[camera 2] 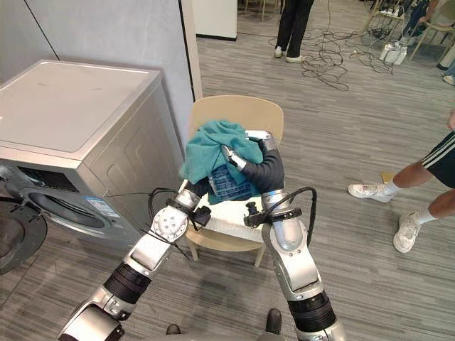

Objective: Pick up the laundry basket with both hands and put the clothes into the washing machine.

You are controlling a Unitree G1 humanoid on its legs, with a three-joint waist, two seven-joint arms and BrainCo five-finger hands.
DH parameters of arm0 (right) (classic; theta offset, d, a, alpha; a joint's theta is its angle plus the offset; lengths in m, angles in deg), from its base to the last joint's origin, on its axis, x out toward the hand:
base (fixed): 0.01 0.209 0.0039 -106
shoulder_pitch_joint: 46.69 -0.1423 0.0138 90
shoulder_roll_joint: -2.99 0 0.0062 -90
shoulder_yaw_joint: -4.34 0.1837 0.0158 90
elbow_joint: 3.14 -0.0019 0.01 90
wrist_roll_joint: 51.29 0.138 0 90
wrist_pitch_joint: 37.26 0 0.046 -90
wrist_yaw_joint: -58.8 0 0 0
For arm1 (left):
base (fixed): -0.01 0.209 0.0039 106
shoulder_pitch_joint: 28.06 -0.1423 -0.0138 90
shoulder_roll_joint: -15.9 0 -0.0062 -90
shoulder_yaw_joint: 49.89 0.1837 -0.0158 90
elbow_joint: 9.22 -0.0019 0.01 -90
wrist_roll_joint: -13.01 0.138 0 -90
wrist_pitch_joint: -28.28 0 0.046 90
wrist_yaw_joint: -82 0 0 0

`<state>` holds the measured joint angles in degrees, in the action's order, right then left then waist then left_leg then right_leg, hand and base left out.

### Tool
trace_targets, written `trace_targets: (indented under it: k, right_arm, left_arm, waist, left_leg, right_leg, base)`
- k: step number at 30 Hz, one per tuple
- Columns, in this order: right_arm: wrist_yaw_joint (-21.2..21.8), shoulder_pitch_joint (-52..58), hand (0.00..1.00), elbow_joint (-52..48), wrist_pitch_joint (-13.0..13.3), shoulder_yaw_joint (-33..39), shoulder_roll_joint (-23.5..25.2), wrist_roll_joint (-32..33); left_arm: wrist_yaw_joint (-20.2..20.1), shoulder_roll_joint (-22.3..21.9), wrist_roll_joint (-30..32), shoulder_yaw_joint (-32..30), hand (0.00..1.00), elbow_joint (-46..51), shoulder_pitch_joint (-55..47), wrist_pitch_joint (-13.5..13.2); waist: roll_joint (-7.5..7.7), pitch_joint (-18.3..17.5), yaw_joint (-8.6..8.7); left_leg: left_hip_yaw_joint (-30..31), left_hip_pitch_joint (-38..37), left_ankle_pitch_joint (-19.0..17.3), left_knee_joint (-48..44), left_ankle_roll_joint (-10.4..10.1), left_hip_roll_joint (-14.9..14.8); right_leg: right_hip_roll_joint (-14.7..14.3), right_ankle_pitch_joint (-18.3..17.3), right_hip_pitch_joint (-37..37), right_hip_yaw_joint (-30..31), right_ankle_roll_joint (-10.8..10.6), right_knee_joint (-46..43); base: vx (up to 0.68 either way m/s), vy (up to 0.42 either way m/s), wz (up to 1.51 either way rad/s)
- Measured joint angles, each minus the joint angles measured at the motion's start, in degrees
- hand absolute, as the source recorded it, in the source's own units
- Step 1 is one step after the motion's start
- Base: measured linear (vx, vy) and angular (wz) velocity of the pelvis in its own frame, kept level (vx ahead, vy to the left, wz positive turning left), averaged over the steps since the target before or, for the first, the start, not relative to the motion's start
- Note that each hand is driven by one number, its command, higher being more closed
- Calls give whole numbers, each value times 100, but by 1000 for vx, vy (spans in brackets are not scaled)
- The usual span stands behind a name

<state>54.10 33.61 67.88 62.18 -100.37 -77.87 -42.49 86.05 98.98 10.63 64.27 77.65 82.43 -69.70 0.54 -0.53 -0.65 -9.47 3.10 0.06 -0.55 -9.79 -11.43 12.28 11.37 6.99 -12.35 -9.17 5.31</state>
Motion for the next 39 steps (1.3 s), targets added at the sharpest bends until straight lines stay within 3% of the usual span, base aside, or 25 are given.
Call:
trace_targets:
  k: [5,12,13,26,31,34,39]
  right_arm:
    - [-7,2,100,67,0,-96,87,13]
    - [-53,84,100,138,22,-120,155,1]
    - [-65,100,0,209,27,-127,196,0]
    - [-187,816,0,284,-92,-142,256,-51]
    - [-266,1011,0,284,-103,110,307,-265]
    - [-316,1058,0,282,-108,483,386,-497]
    - [-418,1468,0,277,-173,1356,426,-877]
  left_arm:
    - [120,4,-368,-19,100,11,24,-3]
    - [311,-98,-425,-135,100,39,-14,-5]
    - [390,-184,-426,-226,100,53,-94,-5]
    - [1036,-578,-610,-1249,100,430,-566,-12]
    - [1215,-609,-607,-1750,100,628,-613,-140]
    - [1235,-646,-602,-2091,100,854,-878,-155]
    - [1204,-695,-599,-2786,100,1129,-1639,-154]
  waist:
    - [1,-3,-3]
    - [1,-3,12]
    - [1,-3,35]
    - [-2,-1,60]
    - [-3,-1,64]
    - [-21,-8,120]
    - [-177,-43,125]
  left_leg:
    - [-4,-97,-1,30,0,3]
    - [-24,-97,-3,55,-1,4]
    - [-28,-97,-3,55,-1,5]
    - [-209,-136,-56,56,-3,20]
    - [-310,-214,-95,51,-1,27]
    - [-327,-250,-98,51,0,28]
    - [-361,-442,-206,16,6,26]
  right_leg:
    - [0,-2,-94,3,-2,23]
    - [0,-3,-69,12,-3,29]
    - [0,-3,-67,17,-3,29]
    - [-2,2,32,232,-3,29]
    - [-3,4,28,322,-6,29]
    - [-4,4,11,350,-7,29]
    - [-7,-22,-167,385,-35,29]
  base:
    - [-12,6,1]
    - [0,0,0]
    - [0,0,0]
    - [-11,8,-6]
    - [-14,10,-10]
    - [-8,7,-4]
    - [0,6,-3]
